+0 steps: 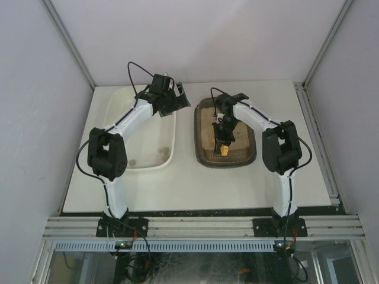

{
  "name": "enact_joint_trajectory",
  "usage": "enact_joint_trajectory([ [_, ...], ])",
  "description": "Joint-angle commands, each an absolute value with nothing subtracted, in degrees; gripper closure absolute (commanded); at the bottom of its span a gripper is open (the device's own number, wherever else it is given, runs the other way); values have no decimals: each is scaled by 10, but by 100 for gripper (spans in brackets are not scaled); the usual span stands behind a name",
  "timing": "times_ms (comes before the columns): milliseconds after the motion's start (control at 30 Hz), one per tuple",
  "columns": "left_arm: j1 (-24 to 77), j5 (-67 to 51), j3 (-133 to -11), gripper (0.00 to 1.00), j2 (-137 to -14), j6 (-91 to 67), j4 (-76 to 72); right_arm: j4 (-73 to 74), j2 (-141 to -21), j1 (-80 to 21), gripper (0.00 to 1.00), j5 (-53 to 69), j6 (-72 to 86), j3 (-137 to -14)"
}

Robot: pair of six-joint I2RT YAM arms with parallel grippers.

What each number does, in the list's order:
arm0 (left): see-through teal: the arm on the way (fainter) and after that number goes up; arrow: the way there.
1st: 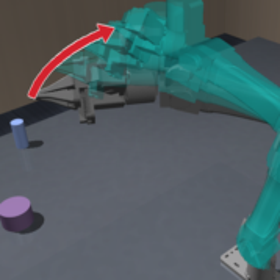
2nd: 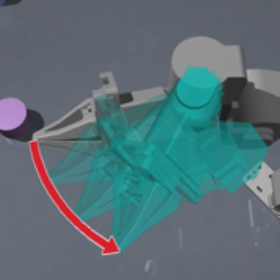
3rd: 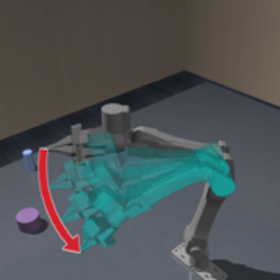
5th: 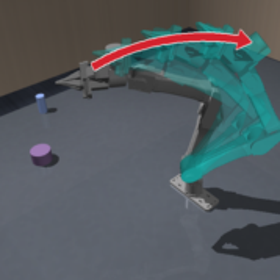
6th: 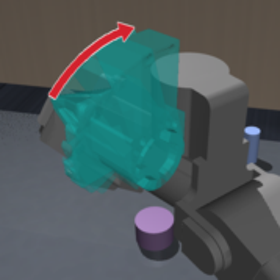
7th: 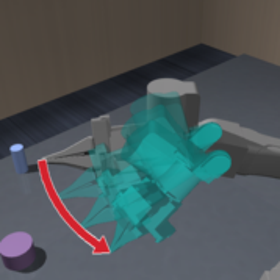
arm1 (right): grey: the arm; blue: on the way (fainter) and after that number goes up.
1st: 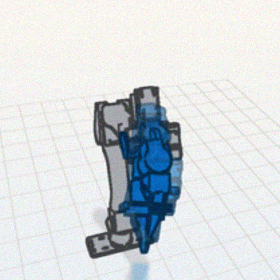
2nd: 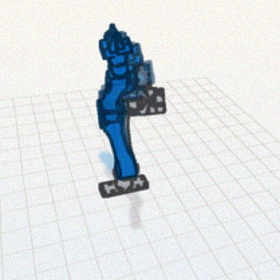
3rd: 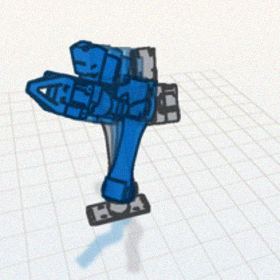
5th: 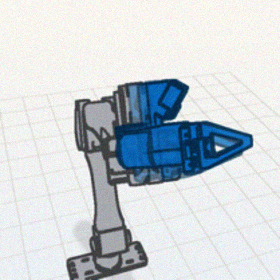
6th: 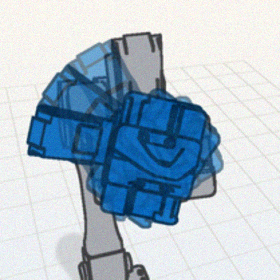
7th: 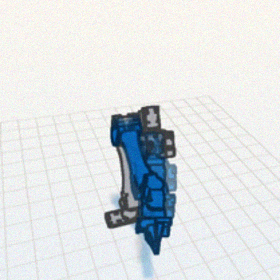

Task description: Clean the litter box

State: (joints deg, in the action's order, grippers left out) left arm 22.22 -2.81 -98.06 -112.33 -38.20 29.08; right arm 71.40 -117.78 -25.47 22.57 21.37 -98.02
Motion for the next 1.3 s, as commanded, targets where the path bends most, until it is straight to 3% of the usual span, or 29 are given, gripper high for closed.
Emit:
enact_joint_trajectory([
  [0,225,-4,-964,0,-1086,-363,273,715,-1218,-259,100,200,222,-1028],
  [200,225,2,-958,0,-1083,-354,266,652,-1219,-238,100,254,231,-1029],
  [467,225,6,-956,0,-1085,-344,266,421,-1159,-167,100,455,299,-861],
  [1000,224,91,-909,0,-998,-196,295,371,-998,-102,100,471,287,-737],
  [1267,224,12,-871,0,-891,-43,374,244,-923,-95,100,506,333,-624],
])
